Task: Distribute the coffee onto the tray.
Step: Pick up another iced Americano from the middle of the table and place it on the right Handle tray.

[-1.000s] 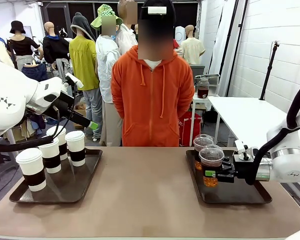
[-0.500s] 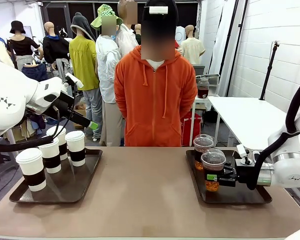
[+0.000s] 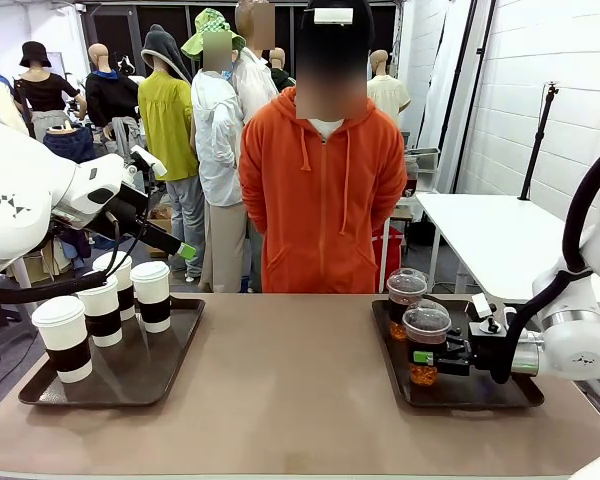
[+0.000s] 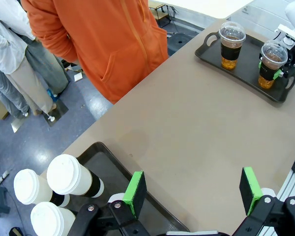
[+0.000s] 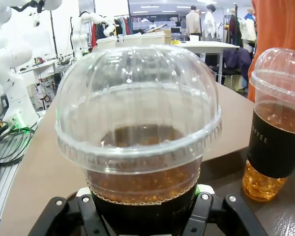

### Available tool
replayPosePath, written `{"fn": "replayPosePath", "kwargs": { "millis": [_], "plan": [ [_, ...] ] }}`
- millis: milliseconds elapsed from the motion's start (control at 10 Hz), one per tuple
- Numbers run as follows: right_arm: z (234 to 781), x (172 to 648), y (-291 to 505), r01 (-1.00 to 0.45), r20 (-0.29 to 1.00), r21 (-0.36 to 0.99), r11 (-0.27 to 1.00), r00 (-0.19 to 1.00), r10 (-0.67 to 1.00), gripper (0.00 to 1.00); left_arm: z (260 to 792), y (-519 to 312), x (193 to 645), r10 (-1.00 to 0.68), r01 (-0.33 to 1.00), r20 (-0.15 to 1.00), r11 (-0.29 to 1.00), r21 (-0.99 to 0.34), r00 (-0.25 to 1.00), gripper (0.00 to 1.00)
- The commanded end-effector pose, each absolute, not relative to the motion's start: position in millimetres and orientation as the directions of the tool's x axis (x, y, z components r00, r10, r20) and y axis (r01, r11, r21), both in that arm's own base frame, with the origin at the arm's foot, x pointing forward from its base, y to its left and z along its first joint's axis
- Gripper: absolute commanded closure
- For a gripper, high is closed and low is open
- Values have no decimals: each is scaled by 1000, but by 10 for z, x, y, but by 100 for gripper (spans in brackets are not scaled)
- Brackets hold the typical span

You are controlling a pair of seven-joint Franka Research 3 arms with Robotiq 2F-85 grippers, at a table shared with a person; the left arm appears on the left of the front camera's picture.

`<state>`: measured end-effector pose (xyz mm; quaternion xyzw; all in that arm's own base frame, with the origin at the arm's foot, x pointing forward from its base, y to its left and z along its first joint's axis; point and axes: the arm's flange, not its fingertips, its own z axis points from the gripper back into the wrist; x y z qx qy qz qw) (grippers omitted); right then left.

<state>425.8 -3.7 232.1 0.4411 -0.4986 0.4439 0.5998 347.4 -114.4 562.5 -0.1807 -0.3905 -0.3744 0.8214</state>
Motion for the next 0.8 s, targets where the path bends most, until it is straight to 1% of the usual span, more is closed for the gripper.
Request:
{"fn": "replayPosePath", "kwargs": {
  "millis": [0,100,200,300,400,700],
  "plan": [
    [2329,4296,-14,-967,988,100,235,124,90,35,5617,-1133,3477,-470,760,778,650,-15,418,0],
    [2325,4302,-17,-962,985,108,250,138,103,35,5617,-1133,3477,-470,760,778,650,-15,418,0],
    [2330,4299,-12,-961,980,133,241,164,110,24,5617,-1133,3477,-470,760,778,650,-15,418,0],
    [2332,4297,-19,-959,976,151,239,183,118,4,5617,-1133,3477,-470,760,778,650,-15,418,0],
    [2343,4295,-26,-954,969,177,243,212,125,0,5617,-1133,3477,-470,760,778,650,-15,418,0],
    [2405,4238,-106,-943,948,211,258,262,180,0,5617,-1133,3477,-470,760,778,650,-15,418,0]
  ]
}}
